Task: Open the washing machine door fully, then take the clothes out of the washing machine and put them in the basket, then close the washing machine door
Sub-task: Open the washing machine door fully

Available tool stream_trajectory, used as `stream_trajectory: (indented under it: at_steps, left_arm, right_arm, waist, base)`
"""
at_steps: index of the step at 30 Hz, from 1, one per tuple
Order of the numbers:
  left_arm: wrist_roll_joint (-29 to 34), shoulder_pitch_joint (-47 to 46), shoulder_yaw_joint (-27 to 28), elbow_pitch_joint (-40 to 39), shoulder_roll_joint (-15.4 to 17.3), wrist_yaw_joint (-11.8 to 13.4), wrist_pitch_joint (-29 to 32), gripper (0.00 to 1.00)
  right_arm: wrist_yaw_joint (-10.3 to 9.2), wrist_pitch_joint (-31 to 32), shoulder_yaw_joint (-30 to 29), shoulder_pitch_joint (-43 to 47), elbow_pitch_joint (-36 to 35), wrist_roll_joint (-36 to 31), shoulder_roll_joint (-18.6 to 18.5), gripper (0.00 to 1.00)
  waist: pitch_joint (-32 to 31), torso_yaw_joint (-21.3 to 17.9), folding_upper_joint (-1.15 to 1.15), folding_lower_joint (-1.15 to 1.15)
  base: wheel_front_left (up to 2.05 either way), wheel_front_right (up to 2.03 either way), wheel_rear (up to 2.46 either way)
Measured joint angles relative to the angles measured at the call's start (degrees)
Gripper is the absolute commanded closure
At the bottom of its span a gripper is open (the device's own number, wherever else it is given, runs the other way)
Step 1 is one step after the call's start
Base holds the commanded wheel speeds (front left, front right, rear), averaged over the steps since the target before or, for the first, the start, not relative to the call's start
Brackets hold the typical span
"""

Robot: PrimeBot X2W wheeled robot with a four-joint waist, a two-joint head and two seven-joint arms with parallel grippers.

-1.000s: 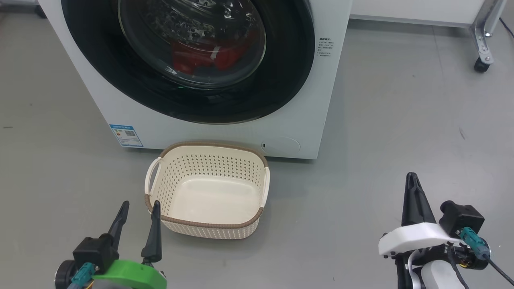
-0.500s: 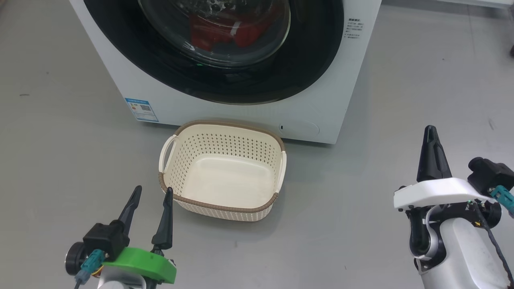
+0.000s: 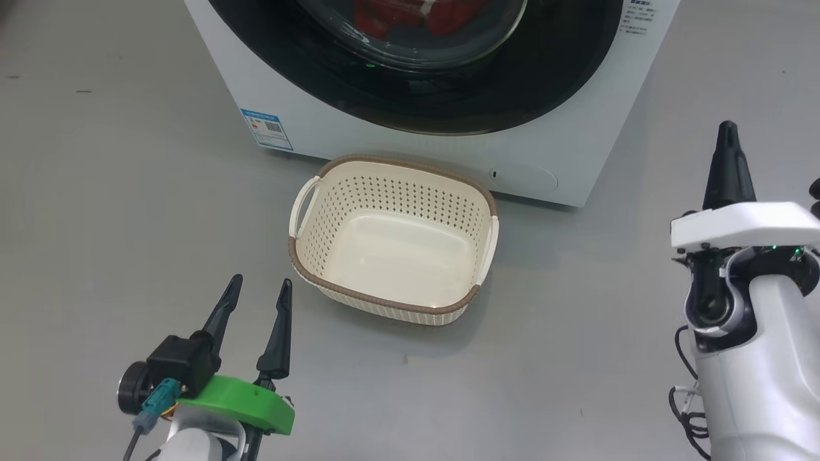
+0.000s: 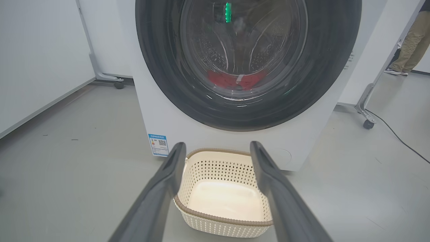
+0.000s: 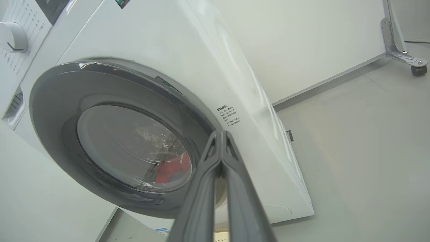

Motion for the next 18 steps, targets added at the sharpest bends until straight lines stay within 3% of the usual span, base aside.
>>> stream_trajectory:
  at_steps: [12, 18]
  left_arm:
    - [-1.6, -2.8, -1.3, -0.4, -0.1, 0.0, 0.0, 0.00]
    - [-1.9, -3.6, -1.5, -0.9, -0.2, 0.0, 0.0, 0.00]
  right_arm:
    - [-0.11, 5.0, -4.2, -11.0, 1.9, 10.2, -0.1, 1.00]
    - [-1.69, 7.5, -6.3, -18.3, 2.1, 13.5, -0.2, 1.00]
  waist:
    - [4.7, 2.9, 0.00, 0.00]
    - [7.2, 3.6, 0.00, 0.00]
  base:
    - [0.00, 0.00, 0.00]
    - [0.00, 0.00, 0.00]
